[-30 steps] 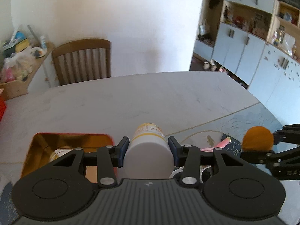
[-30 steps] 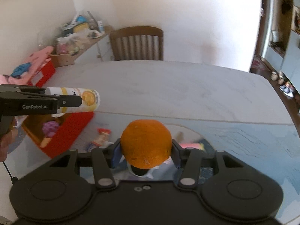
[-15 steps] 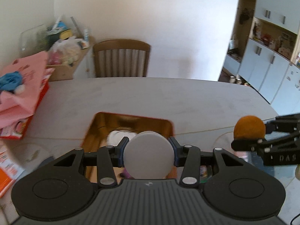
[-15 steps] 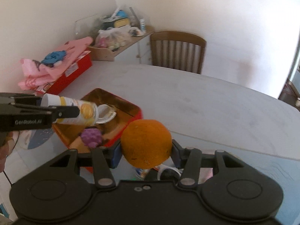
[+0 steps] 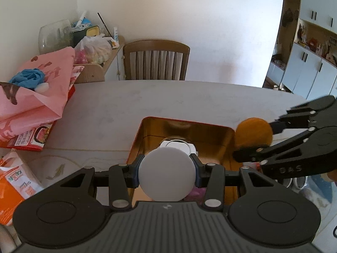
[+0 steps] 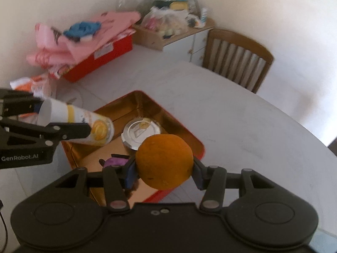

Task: Organize rigid objects
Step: 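Lower the bottle into the box with the left gripper while the right releases the orange inside, then withdraw both open grippers from the red tin box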

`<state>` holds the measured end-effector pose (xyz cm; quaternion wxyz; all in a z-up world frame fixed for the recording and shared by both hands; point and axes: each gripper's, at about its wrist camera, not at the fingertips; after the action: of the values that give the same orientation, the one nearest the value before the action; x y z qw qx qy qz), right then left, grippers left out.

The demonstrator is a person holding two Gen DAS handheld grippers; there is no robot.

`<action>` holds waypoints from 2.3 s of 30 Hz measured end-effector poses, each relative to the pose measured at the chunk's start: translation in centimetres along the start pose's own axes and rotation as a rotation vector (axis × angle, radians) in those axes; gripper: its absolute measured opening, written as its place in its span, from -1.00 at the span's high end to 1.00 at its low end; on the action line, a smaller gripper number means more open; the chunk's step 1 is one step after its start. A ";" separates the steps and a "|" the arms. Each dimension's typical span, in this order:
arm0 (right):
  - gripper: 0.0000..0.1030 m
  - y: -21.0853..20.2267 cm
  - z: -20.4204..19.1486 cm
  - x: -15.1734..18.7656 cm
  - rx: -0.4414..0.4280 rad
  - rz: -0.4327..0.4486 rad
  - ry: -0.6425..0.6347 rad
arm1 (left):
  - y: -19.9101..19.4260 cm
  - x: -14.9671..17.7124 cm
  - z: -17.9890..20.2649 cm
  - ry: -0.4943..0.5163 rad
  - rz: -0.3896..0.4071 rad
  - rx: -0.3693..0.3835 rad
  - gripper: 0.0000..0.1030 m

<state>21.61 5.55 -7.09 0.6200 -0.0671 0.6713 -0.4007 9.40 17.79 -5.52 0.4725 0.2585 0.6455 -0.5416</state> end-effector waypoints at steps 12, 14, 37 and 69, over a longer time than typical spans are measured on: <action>0.00 5.3 -0.4 0.7 -0.004 -0.099 -0.045 | 3.4 1.8 -0.5 0.034 -0.057 0.020 0.15; 0.00 5.9 -0.5 0.8 -0.007 -0.109 -0.050 | 3.8 2.0 -0.7 0.033 -0.062 0.024 0.15; -0.06 6.7 -1.1 1.8 0.022 -0.096 -0.076 | 6.3 3.0 -1.4 0.052 -0.136 0.040 0.14; -0.54 -9.1 -0.9 3.5 0.012 0.126 0.119 | 0.8 1.6 1.4 0.096 -0.094 0.067 -0.05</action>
<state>16.33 -2.22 -4.26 0.6035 0.0031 0.7073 -0.3682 9.83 16.36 -7.27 0.4060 0.2691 0.6605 -0.5714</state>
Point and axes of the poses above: each gripper's, at about its wrist camera, not at the fingertips, and y roughly the way its jaws point, z to its right, x to its underside, and after that the axes turned 14 degrees about z, right-handed
